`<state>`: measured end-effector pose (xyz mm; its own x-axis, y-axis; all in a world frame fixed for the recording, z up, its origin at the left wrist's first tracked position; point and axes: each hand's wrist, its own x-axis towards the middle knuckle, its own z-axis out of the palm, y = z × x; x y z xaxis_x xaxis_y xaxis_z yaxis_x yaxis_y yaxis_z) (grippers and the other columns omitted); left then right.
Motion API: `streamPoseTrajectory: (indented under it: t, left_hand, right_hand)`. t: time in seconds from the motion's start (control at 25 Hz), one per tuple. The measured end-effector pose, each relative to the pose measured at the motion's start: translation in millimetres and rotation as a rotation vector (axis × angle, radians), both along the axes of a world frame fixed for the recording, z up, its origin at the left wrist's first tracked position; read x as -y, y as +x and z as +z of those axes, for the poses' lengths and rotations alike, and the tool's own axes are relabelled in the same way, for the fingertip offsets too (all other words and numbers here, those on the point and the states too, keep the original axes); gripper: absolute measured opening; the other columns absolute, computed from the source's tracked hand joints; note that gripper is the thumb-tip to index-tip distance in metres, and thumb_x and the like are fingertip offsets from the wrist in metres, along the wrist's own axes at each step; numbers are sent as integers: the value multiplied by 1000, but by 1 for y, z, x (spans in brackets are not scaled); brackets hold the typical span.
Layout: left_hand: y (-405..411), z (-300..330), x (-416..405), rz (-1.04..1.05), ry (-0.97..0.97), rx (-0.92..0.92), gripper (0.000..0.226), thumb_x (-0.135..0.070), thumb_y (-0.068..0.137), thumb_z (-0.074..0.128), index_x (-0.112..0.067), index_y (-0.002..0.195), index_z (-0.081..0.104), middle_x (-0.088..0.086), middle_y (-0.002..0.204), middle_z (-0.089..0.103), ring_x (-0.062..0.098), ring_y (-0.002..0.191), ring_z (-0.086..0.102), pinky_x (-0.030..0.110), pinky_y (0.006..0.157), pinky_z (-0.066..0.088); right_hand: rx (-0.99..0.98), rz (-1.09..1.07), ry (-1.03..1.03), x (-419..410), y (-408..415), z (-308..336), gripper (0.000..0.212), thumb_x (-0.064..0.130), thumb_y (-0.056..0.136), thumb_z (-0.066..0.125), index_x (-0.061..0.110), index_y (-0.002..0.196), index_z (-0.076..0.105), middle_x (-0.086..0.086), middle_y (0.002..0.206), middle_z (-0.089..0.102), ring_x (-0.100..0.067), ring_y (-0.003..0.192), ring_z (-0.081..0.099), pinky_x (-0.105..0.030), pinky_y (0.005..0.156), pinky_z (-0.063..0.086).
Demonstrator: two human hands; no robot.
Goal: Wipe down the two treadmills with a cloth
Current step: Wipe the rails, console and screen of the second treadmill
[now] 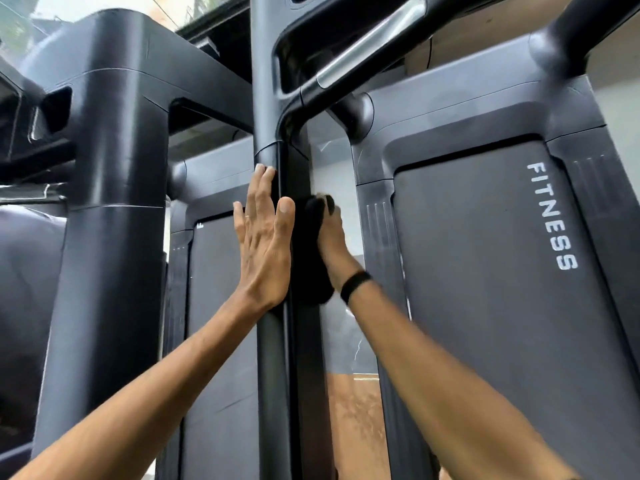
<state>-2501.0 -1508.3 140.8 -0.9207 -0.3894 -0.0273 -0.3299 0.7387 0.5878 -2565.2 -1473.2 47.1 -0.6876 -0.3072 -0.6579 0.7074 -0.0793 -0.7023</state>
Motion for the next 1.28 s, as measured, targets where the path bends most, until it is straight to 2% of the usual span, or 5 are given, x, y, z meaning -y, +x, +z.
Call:
streamPoseTrajectory:
  t: [0.2, 0.52, 0.84, 1.12, 1.28]
  left_hand:
    - [0, -4, 3, 18, 22, -68, 89, -77, 89, 6, -20, 155, 22, -4, 165, 16, 0, 150, 7, 45, 122, -3]
    - [-3, -6, 4, 62, 52, -111, 84, -72, 91, 9, -19, 153, 29, -6, 163, 23, -14, 143, 12, 42, 122, -12]
    - [12, 23, -34, -123, -270, -286, 53, -50, 100, 28, -15, 111, 66, 3, 143, 53, 18, 141, 41, 47, 121, 3]
    - [-4, 58, -186, -428, 629, -50, 47, -46, 75, 72, -12, 108, 69, -3, 96, 72, -2, 84, 66, 10, 72, 48]
    - [-24, 74, -259, -587, 623, -10, 12, -8, 85, 71, -18, 91, 67, 2, 82, 69, 1, 69, 63, 17, 63, 50]
  right_hand:
    - [-519, -109, 52, -2, -22, 54, 66, 64, 86, 40, 23, 137, 49, -7, 138, 50, -23, 132, 38, -39, 114, 26]
    - [-612, -45, 80, -6, -21, 46, 59, 63, 88, 49, 11, 117, 55, -8, 116, 60, -26, 111, 55, -44, 98, 44]
    - [-713, 142, 217, -133, 41, 51, 41, 65, 88, 51, 25, 96, 54, -1, 99, 65, -19, 93, 62, -49, 88, 50]
    - [-726, -273, 445, -277, 28, 118, 49, 67, 87, 51, 24, 110, 56, -2, 113, 58, -19, 103, 58, -44, 95, 50]
    - [-617, -387, 548, -354, 36, 131, 68, 72, 84, 48, 25, 133, 48, -8, 128, 49, -25, 117, 54, -45, 103, 46]
